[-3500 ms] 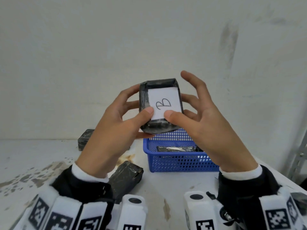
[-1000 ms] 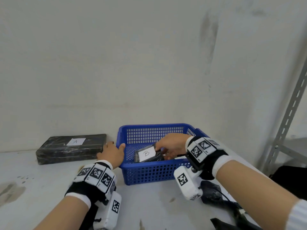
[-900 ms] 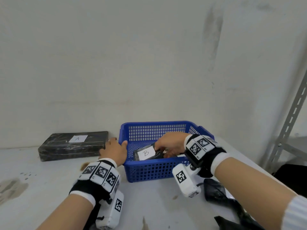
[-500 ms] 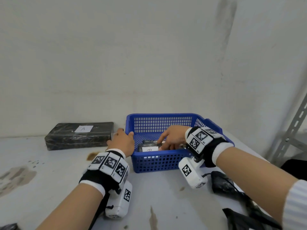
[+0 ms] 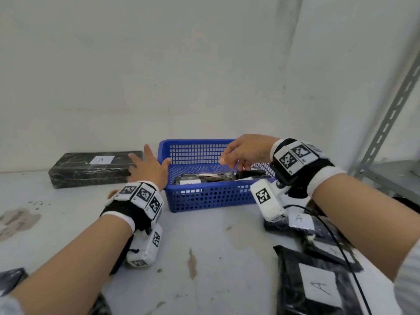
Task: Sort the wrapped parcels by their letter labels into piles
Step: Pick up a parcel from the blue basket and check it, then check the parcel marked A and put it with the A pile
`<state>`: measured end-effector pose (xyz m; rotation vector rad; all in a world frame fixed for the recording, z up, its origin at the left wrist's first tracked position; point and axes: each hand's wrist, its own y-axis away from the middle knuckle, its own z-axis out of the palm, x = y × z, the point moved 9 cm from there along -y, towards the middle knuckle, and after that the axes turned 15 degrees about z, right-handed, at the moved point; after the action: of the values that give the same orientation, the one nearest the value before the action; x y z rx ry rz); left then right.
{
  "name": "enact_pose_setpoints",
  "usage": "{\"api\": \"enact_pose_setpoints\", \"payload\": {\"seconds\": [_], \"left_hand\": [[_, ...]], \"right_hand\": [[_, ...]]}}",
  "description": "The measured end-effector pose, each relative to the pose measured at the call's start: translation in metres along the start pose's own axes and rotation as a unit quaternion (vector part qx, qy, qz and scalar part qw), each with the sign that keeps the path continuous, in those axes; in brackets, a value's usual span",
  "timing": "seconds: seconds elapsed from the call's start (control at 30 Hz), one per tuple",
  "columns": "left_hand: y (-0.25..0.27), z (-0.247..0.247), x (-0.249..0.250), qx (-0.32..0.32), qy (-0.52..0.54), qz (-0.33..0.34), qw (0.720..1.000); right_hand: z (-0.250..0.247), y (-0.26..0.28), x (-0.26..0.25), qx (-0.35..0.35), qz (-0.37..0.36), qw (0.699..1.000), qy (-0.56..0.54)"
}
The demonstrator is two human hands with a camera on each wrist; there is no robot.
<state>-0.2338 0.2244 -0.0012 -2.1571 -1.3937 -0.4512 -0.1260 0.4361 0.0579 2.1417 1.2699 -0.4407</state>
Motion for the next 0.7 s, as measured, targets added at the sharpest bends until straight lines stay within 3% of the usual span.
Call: {"api": "enact_pose_setpoints", "payload": {"seconds": [0.13, 0.2, 0.4, 0.53, 0.7], "left_hand": [[0.015, -0.039, 0.025, 0.096, -0.058, 0.078, 0.991], [0.024, -0.053, 0.039, 0.109, -0.045, 0.112, 0.987], [0.079, -0.041, 0.064, 0.015, 0.06, 0.168, 0.984], [0.106, -0.014, 0.053, -0.034, 0.064, 0.148, 0.986], [0.128, 0.003, 0.046, -0.056, 0.09, 0.123, 0.987]], "right_hand": [[-0.012, 0.059, 0.018, 0.035, -0.031, 0.998, 0.038], [-0.01, 0.09, 0.037, 0.048, -0.03, 0.996, 0.068], [0.0, 0.162, 0.126, 0.114, 0.036, 0.991, 0.064], [0.033, 0.186, 0.171, 0.059, 0.079, 0.985, 0.139], [0.073, 0.197, 0.186, 0.012, 0.07, 0.971, 0.227]]}}
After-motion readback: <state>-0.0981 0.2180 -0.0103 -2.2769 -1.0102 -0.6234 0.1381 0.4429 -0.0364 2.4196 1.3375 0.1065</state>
